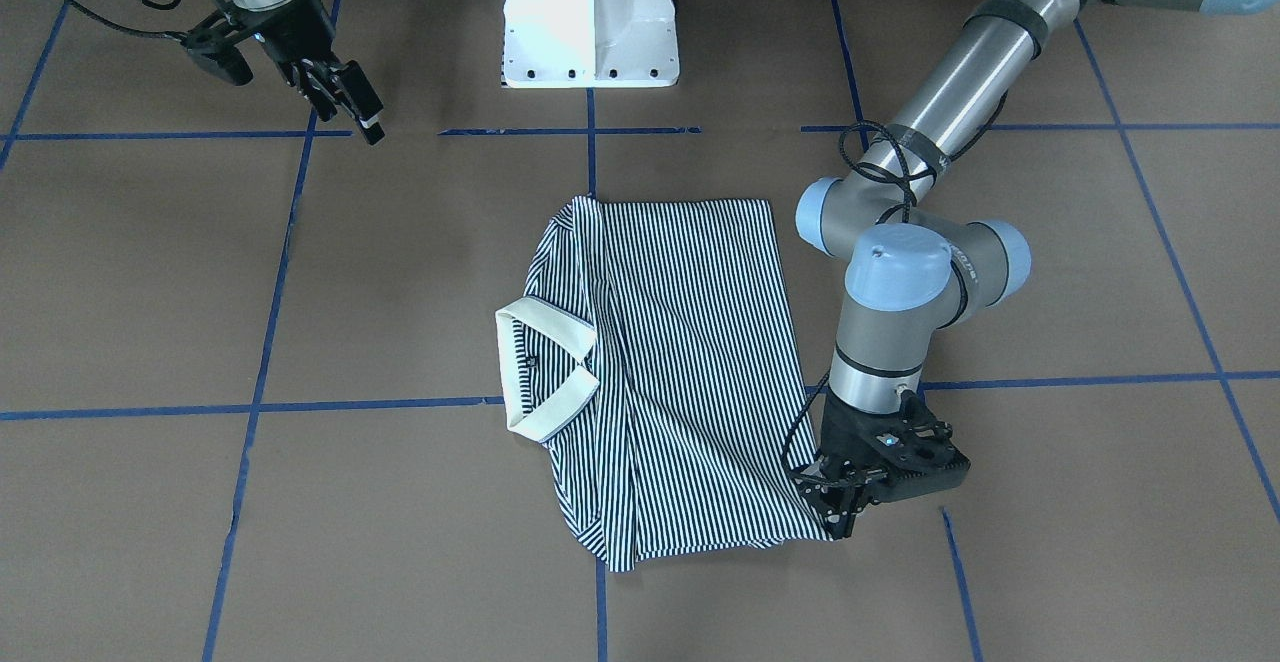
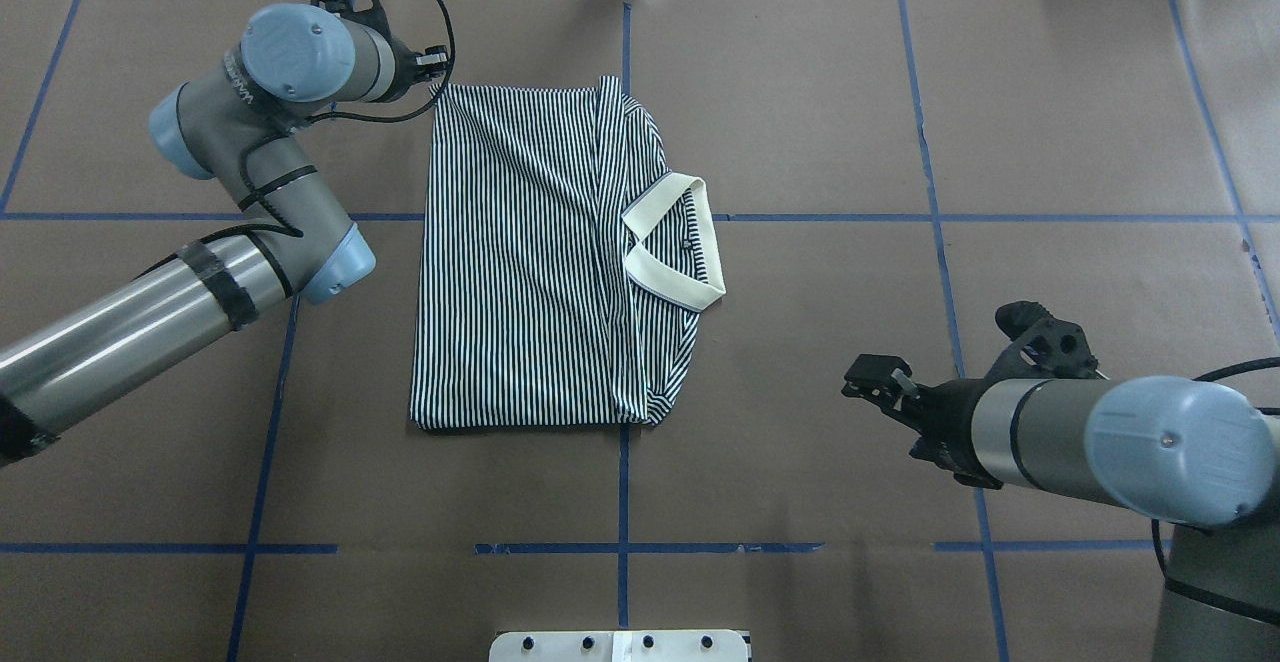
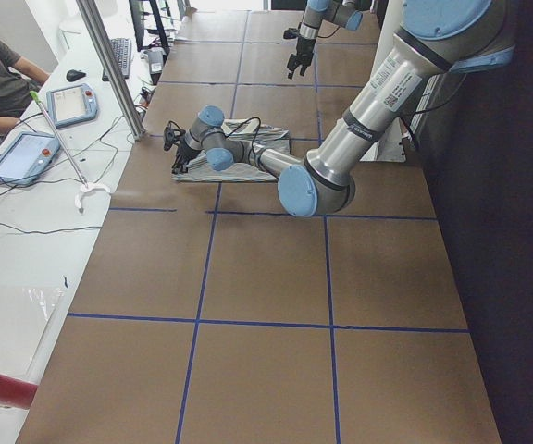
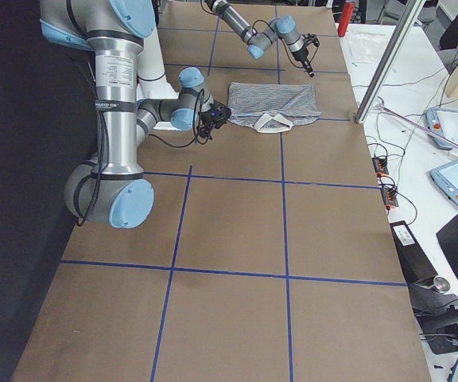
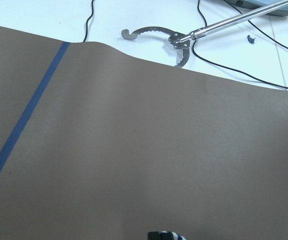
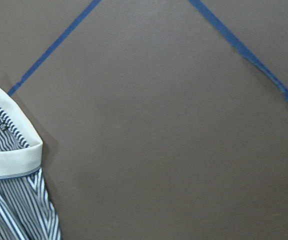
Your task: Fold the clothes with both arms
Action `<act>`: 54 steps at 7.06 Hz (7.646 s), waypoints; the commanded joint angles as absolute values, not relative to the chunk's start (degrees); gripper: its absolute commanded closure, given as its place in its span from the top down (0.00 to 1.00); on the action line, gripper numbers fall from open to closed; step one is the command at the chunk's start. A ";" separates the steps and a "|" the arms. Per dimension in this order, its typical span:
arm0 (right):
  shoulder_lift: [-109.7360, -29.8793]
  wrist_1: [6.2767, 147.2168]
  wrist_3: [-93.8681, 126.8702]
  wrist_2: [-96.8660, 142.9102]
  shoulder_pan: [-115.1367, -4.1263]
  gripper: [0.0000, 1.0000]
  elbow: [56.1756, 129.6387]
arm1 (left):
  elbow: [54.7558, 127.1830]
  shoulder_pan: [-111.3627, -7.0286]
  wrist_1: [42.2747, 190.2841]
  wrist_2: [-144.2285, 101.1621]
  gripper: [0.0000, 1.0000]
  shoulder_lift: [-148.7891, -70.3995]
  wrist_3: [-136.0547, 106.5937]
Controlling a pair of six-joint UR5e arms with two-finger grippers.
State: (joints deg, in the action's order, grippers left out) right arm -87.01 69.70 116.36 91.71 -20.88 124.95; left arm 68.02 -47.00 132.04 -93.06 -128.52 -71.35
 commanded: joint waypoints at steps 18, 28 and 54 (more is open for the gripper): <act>-58.41 108.72 45.36 93.87 -23.46 1.00 104.06 | 94.75 -45.70 131.84 -107.31 0.40 -109.60 -79.72; -41.39 99.67 52.30 94.04 -21.71 1.00 84.82 | 96.33 -45.53 131.84 -108.37 0.40 -108.11 -79.89; -36.65 94.48 54.14 97.82 -25.31 0.04 77.08 | 98.09 -45.53 131.75 -108.37 0.39 -107.93 -81.39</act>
State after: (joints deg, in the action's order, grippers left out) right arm -36.62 94.53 54.07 97.82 -25.31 77.22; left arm 98.11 -45.53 131.74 -108.37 -107.96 -81.45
